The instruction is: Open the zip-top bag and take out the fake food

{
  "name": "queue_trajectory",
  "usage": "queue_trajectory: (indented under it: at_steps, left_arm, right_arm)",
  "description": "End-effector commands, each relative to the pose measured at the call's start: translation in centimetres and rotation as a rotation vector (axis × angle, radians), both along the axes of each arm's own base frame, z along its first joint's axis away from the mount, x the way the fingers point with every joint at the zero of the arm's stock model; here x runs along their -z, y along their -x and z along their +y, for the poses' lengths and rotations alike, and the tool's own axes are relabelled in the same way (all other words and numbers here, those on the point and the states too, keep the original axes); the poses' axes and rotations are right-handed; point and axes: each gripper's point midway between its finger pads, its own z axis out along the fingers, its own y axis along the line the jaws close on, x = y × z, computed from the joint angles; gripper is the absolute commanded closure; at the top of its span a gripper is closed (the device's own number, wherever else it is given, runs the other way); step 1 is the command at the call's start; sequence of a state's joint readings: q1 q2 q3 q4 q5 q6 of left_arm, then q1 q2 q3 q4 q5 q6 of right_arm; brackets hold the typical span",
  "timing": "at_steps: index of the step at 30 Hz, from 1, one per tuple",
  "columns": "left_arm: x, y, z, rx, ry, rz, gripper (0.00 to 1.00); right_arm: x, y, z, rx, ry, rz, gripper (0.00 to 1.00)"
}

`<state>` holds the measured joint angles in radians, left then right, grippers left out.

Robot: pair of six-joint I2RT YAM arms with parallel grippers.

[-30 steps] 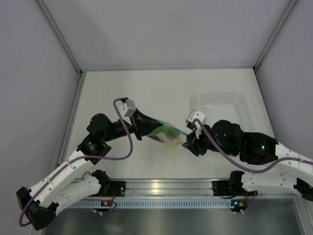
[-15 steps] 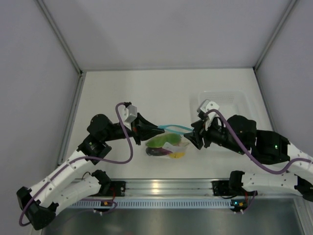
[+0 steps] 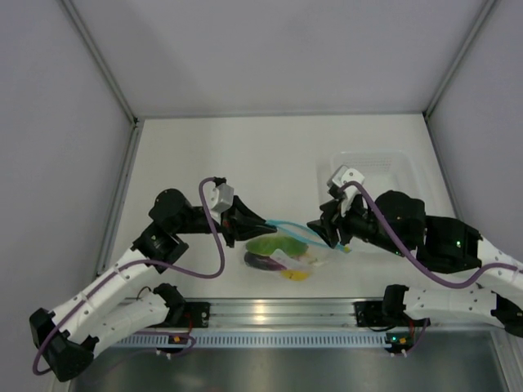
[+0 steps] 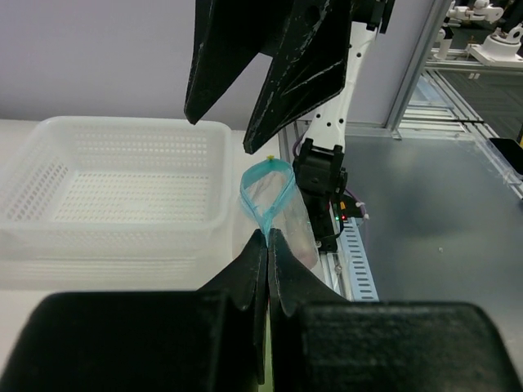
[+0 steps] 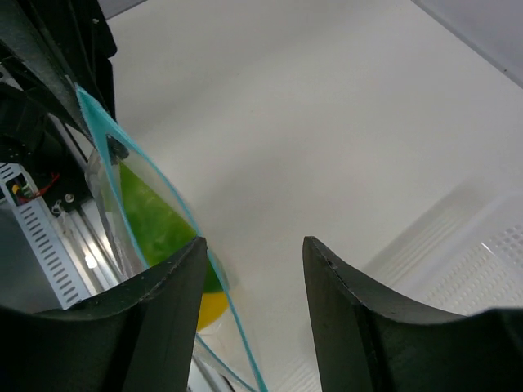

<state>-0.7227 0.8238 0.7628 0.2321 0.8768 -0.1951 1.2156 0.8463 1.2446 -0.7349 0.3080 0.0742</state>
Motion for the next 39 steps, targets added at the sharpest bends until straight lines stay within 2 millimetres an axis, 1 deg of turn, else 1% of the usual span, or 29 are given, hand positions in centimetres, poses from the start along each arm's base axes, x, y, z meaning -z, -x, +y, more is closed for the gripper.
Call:
queue_trajectory:
  at_steps: [1,4,7,10,14,18,21,25,28,33,34,35,36,38,39]
  left_arm:
    - [-1.6,0.4,-0.2,0.034,0.045,-0.082,1.00]
    - [-1.7,0.4,-0.3,0.040,0.044,-0.078,1.00]
    - [-1.7,0.4,-0.3,0.049,0.040,-0.077,1.00]
    - [-1.8,0.7,-0.3,0.067,0.040,-0.084,1.00]
    - [-2.0,0.3,-0.4,0.045,0.046,-0.080,1.00]
    - [-2.0,0.3,-0.5,0.053,0.042,-0.077,1.00]
    - [-1.9,0.4,-0.4,0.057,0.041,-0.078,1.00]
    - [-1.9,0.4,-0.4,0.060,0.041,-0.078,1.00]
    - [-2.0,0.9,-0.4,0.087,0.039,-0.086,1.00]
    - [-2.0,1.7,-0.3,0.135,0.032,-0.097,1.00]
    - [-2.0,1.7,-0.3,0.133,0.033,-0.095,1.00]
    - [-2.1,1.6,-0.3,0.128,0.035,-0.095,1.00]
    - [-2.0,1.5,-0.3,0.123,0.035,-0.093,1.00]
    - [-2.2,1.4,-0.3,0.114,0.037,-0.090,1.00]
    - [-2.3,1.3,-0.3,0.113,0.039,-0.091,1.00]
  right_arm:
    - [0.5,1.1,0.4,-0.083,0.008,0.017,0.48]
    - [1.3,1.4,0.6,-0.104,0.018,0.027,0.48]
    - [1.5,1.5,0.4,-0.107,0.016,0.028,0.48]
    - [2.1,1.7,0.7,-0.122,0.031,0.038,0.47]
    - [2.4,1.7,0.9,-0.128,0.038,0.041,0.47]
    - [1.9,2.2,1.1,-0.161,0.018,0.037,0.48]
    - [1.0,2.1,0.5,-0.143,-0.008,0.017,0.48]
    - [-0.2,2.6,0.1,-0.162,-0.051,0.000,0.48]
    - [0.3,2.1,-0.2,-0.131,-0.025,-0.001,0.49]
    - [1.2,-0.1,-1.2,-0.005,0.027,-0.036,0.50]
    - [1.4,-0.1,-1.1,-0.009,0.034,-0.040,0.49]
    - [1.6,0.1,-0.9,-0.026,0.039,-0.034,0.49]
    - [2.0,0.6,-0.2,-0.067,0.046,-0.017,0.49]
    - [2.2,1.0,0.3,-0.096,0.047,-0.002,0.48]
    - [2.7,1.2,0.7,-0.112,0.056,0.010,0.49]
